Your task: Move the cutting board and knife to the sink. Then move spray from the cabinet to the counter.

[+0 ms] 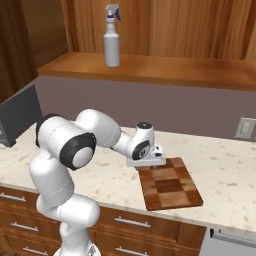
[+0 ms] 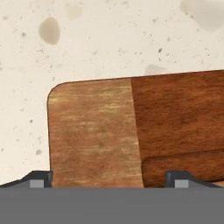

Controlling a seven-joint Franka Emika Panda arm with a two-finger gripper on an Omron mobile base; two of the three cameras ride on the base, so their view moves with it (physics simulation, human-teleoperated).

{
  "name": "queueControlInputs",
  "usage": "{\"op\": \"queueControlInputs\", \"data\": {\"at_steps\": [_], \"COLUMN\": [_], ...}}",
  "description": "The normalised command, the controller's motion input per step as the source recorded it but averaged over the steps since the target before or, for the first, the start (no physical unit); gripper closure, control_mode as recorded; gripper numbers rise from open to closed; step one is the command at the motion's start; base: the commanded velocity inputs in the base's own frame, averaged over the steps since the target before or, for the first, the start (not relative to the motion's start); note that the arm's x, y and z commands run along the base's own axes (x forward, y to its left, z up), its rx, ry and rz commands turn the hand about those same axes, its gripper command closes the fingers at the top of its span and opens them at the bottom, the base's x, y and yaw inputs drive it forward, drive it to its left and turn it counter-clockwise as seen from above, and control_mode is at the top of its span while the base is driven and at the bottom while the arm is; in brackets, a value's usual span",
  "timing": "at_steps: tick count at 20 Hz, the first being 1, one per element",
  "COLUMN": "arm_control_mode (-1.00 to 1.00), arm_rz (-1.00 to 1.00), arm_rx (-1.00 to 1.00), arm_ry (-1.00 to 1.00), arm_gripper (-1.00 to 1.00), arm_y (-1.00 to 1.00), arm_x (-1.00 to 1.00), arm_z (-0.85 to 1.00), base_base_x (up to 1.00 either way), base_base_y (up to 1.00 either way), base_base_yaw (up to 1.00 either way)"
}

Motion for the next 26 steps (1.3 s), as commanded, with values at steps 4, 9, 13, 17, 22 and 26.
{"op": "queueControlInputs", "data": {"at_steps": [4, 9, 13, 17, 22, 26], "arm_control_mode": [-1.0, -1.0, -1.0, -1.0, -1.0, -1.0], "arm_rz": [-0.24, -0.28, -0.28, -0.25, -0.13, -0.06], "arm_rx": [0.03, 0.04, 0.07, 0.07, 0.01, 0.0], "arm_ry": [0.04, 0.01, 0.0, 0.0, 0.0, -0.01], "arm_gripper": [-1.0, -1.0, -1.0, -1.0, -1.0, -1.0], "arm_y": [-0.73, -0.56, -0.53, -0.56, -0.14, -0.05], "arm_x": [-1.0, -1.0, -1.0, -1.0, -0.5, -0.39], "arm_z": [-0.82, -0.68, -0.33, -0.1, 0.24, 0.61], "base_base_x": [0.0, 0.0, 0.0, 0.0, 0.0, 0.0], "base_base_y": [0.0, 0.0, 0.0, 0.0, 0.0, 0.0], "base_base_yaw": [0.0, 0.0, 0.0, 0.0, 0.0, 0.0]}}
